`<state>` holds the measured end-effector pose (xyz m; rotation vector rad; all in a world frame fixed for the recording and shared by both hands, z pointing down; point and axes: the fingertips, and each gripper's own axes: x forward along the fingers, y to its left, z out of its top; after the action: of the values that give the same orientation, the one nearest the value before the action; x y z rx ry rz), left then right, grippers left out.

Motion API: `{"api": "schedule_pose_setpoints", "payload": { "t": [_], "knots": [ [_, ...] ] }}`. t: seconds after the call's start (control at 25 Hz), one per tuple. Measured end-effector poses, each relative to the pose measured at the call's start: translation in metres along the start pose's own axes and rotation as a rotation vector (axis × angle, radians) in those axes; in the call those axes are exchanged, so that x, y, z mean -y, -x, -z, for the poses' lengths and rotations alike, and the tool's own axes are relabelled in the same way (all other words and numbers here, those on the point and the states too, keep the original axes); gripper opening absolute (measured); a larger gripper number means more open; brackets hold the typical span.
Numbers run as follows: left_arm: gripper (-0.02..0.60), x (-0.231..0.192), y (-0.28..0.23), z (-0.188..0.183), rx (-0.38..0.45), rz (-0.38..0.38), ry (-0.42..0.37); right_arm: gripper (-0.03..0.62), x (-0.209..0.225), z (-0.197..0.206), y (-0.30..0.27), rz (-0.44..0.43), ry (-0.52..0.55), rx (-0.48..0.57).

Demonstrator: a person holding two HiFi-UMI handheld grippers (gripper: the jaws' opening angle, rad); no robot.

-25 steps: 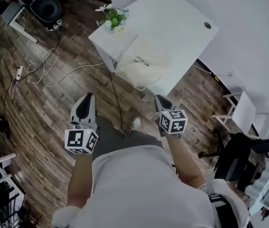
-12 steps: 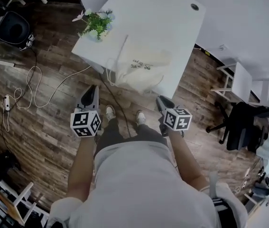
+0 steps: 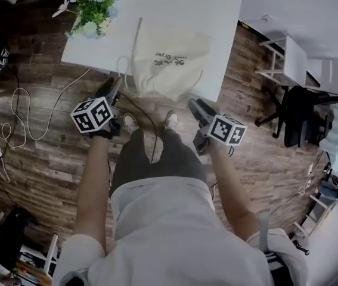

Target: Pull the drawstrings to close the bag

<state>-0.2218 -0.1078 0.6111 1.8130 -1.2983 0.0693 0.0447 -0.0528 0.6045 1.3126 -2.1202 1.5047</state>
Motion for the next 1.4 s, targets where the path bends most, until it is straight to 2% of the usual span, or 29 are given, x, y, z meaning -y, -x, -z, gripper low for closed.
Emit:
{"api": "schedule_pose_setpoints", "payload": {
  "t": [0.08,0.2,0.32,0.36,0.4,0.44,0.48,0.56,0.64,0.84,0.96,1.08,1.28,1.4],
  "knots": [
    [0.186,-0.006,-0.009,0.001,-0.009,0.048,0.047,0.164,0.004,0.004,-0.007,-0.008,-0.037,-0.004],
    [0.186,-0.01,-0.022,0.006,-0.03,0.12,0.07,0.164,0.017,0.012,-0.017,-0.004,-0.084,-0.004],
    [0.186,-0.014,-0.034,0.014,-0.047,0.193,0.131,0.151,0.016,0.014,-0.031,-0.101,-0.188,0.017],
    [0.165,-0.015,-0.036,0.015,-0.042,0.216,0.158,0.117,0.015,0.013,-0.035,-0.139,-0.225,0.027],
    [0.114,-0.016,-0.037,0.014,-0.028,0.238,0.185,0.057,0.014,0.013,-0.037,-0.167,-0.253,0.041],
    [0.03,-0.018,-0.037,0.012,-0.005,0.255,0.207,0.053,0.014,0.012,-0.038,-0.182,-0.269,0.057],
    [0.028,-0.019,-0.037,0.009,0.019,0.263,0.218,0.046,0.015,0.01,-0.036,-0.185,-0.272,0.075],
    [0.026,-0.023,-0.034,0.005,0.048,0.234,0.188,0.044,0.017,0.006,-0.03,-0.162,-0.238,0.106],
    [0.025,-0.029,-0.03,0.003,0.057,0.161,0.11,0.043,0.016,0.003,-0.024,-0.127,-0.192,0.136],
    [0.024,-0.04,-0.018,0.003,0.059,-0.115,-0.112,0.043,0.018,0.011,-0.015,0.012,-0.068,0.166],
    [0.023,-0.041,-0.01,-0.002,0.081,-0.223,-0.204,0.043,0.027,0.019,-0.019,0.094,-0.047,0.141],
    [0.023,-0.037,-0.003,-0.007,0.099,-0.253,-0.246,0.044,0.033,0.029,-0.027,0.115,-0.075,0.089],
    [0.023,-0.023,0.005,-0.019,0.127,-0.208,-0.276,0.046,0.041,0.045,-0.046,0.099,-0.117,-0.018],
    [0.023,-0.012,0.013,-0.027,0.155,-0.185,-0.283,0.046,0.034,0.046,-0.062,0.029,-0.177,-0.039]
  ]
}}
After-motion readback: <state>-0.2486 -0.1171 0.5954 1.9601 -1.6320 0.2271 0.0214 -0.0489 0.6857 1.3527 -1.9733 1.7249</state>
